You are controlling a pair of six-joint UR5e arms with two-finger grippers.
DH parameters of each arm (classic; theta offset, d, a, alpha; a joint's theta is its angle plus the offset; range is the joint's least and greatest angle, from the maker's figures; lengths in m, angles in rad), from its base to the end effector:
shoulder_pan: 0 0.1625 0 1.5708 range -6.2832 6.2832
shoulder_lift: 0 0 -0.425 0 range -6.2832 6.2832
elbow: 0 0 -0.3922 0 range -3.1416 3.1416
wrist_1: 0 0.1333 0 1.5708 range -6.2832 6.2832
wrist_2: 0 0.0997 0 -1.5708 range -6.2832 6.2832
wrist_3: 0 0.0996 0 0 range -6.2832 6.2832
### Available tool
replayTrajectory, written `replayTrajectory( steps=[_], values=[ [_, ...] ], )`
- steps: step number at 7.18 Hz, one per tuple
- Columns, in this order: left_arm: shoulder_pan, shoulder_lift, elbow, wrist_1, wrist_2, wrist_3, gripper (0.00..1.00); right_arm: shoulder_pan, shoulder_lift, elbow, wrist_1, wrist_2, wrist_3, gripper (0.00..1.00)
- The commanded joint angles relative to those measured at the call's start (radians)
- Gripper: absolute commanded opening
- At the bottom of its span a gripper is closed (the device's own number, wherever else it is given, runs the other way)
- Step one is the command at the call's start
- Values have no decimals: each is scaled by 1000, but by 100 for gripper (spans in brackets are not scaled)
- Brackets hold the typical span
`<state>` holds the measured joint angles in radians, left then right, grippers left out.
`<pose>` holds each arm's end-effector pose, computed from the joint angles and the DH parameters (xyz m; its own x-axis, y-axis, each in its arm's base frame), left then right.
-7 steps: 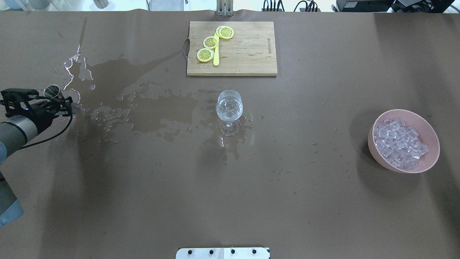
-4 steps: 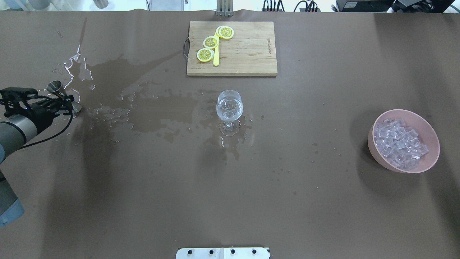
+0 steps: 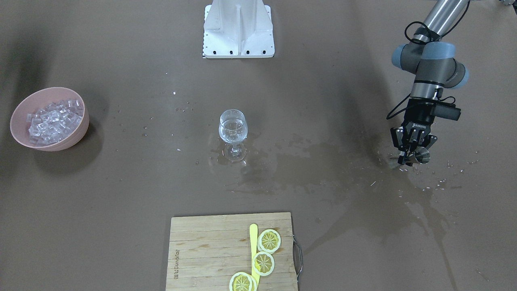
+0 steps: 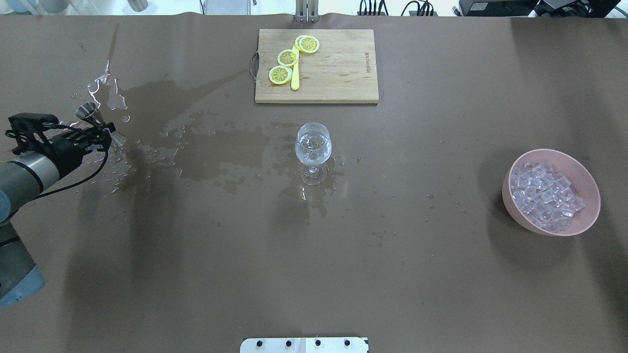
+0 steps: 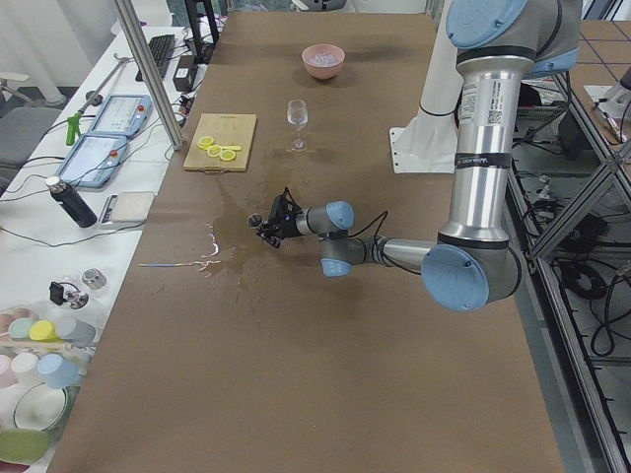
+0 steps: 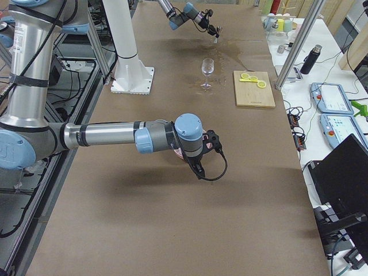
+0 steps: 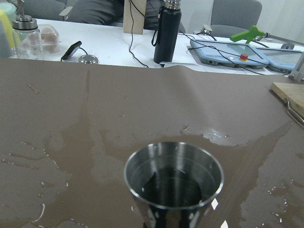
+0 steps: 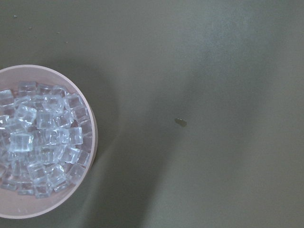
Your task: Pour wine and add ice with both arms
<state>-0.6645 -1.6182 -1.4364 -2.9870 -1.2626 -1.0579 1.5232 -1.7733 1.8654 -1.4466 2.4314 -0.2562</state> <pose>0.3139 -0.4536 0.5470 0.5662 0.1504 -0.8104 0.6216 0.5677 0.5397 0.0379 -0.4187 0.5848 0.6107 -0.4345 0.6620 0.2080 0.8947 0.3953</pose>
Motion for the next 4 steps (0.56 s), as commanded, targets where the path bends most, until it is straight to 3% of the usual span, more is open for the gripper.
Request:
replayTrajectory(
  steps=[1, 4],
  values=[
    [-1, -12, -1, -4, 2, 4, 0, 0, 0, 0, 0, 0, 0, 100],
    [-4, -49, 7, -102, 5, 15, 0, 0, 0, -3, 0, 0, 0, 100]
  ],
)
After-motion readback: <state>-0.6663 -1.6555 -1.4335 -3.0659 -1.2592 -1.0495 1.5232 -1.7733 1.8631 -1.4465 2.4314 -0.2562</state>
